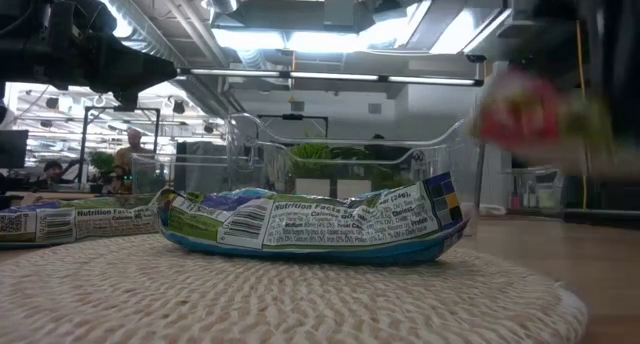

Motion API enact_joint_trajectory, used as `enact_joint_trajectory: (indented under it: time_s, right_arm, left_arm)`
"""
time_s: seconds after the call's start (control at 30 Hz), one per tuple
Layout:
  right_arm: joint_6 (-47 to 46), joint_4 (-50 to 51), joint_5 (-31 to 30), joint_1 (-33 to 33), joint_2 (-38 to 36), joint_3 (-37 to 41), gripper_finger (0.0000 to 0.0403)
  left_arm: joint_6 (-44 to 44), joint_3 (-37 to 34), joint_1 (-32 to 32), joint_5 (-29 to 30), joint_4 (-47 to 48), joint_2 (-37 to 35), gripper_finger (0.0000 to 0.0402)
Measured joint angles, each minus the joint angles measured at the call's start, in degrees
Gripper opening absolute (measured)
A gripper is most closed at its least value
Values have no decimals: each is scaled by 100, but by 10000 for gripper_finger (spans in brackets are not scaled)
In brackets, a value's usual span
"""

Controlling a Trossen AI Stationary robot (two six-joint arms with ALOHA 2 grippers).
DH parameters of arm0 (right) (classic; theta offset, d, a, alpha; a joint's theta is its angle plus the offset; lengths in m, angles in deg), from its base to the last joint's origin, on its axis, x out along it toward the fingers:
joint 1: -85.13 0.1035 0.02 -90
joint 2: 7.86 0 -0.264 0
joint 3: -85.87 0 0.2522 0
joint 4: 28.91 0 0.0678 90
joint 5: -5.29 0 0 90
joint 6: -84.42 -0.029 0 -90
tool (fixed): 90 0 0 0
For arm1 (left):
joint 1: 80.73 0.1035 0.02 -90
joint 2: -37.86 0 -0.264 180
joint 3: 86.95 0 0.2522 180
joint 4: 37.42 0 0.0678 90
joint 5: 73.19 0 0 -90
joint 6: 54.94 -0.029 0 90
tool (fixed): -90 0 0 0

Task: Pick and place Granola Bars by type
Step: Put the bottom red granola bar into the middle transparent bin

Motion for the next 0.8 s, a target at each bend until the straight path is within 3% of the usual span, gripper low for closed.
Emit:
enact_joint_trajectory:
  time_s: [0.37, 0.57, 0.8]
  right_arm:
    - [303, 1038, -765, 252, -11, -1665, 39]
    - [347, 1438, -771, 262, -11, -1886, 39]
    - [1332, 1933, -428, -266, -11, -2470, 39]
  left_arm:
    - [0, 0, 2, 0, 0, 0, 72]
    - [0, 0, 0, 0, 1, 0, 72]
    - [0, 0, 1, 0, 2, 0, 72]
